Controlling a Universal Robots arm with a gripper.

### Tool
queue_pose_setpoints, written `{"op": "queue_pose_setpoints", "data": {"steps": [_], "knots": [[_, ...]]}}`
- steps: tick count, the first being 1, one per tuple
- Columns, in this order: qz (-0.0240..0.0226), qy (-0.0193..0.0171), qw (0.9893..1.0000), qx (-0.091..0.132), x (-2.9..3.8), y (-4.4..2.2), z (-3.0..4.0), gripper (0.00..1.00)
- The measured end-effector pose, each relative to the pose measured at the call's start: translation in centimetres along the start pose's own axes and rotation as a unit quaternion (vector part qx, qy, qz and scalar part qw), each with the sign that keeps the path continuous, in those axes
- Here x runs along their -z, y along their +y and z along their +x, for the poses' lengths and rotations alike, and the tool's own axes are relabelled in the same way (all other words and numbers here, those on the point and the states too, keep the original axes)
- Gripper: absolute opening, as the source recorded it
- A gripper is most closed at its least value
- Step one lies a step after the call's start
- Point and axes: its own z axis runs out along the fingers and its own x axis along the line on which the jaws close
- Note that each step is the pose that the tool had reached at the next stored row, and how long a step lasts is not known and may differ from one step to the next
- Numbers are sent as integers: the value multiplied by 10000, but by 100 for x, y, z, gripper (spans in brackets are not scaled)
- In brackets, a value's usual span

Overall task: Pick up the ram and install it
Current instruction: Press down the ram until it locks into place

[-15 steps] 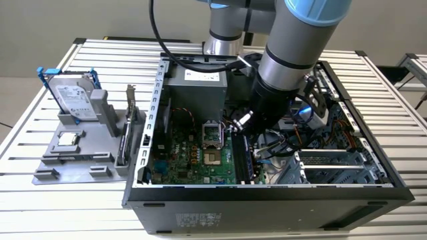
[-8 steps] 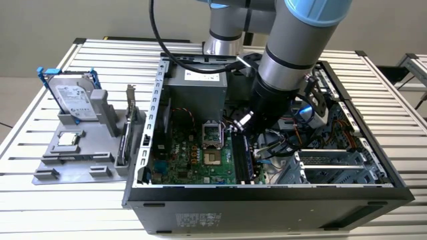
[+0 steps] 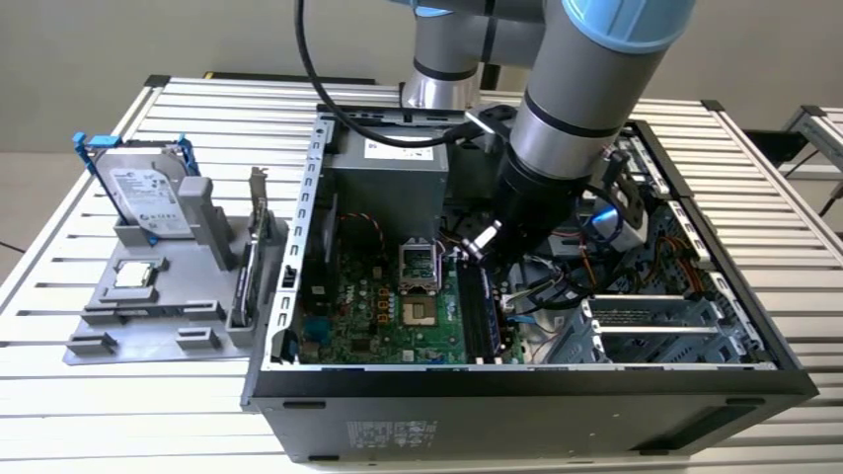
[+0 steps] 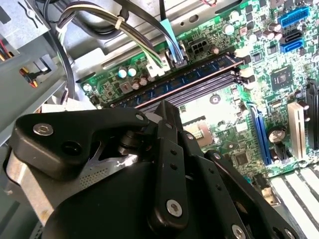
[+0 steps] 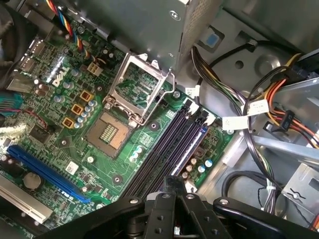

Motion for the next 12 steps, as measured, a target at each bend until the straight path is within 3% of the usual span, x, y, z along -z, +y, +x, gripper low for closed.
{"op": "queue_pose_setpoints", "data": {"steps": [12], "knots": [[-46,-23,9996,270,-7,0,-1,0]]}}
